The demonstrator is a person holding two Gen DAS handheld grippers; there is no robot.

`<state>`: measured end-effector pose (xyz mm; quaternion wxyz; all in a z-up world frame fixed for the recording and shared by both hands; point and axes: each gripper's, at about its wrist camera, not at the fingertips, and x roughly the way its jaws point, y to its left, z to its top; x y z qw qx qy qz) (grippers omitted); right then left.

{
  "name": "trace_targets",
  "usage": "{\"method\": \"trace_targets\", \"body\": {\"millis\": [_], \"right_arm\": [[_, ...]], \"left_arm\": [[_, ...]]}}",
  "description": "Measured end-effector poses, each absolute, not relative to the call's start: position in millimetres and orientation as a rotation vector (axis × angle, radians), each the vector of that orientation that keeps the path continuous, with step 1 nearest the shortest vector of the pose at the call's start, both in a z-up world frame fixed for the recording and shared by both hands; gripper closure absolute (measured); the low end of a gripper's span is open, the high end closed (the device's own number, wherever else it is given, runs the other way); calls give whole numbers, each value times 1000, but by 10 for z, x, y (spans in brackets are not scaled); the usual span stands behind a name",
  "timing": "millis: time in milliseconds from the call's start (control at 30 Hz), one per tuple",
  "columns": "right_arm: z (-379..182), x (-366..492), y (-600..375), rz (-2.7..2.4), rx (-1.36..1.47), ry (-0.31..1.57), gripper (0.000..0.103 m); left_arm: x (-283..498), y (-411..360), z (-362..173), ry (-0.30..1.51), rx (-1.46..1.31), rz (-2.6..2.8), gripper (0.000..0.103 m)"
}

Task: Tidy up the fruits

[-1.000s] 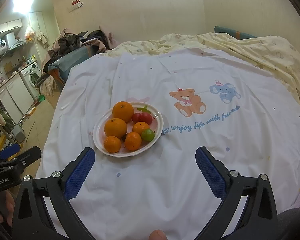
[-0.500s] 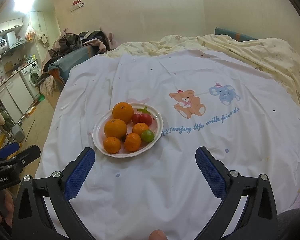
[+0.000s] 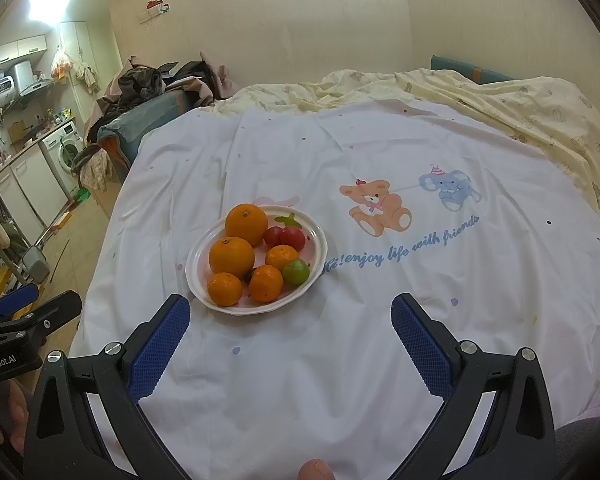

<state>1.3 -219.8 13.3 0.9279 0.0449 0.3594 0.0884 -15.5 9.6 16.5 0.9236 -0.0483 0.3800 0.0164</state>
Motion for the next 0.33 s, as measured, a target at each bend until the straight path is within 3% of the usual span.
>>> {"method": "trace_targets", "body": {"millis": [333], "right_arm": [[140, 10, -2192, 184, 93, 734, 0]], "left_arm": [[-167, 108, 144, 781, -117, 21, 1]]}}
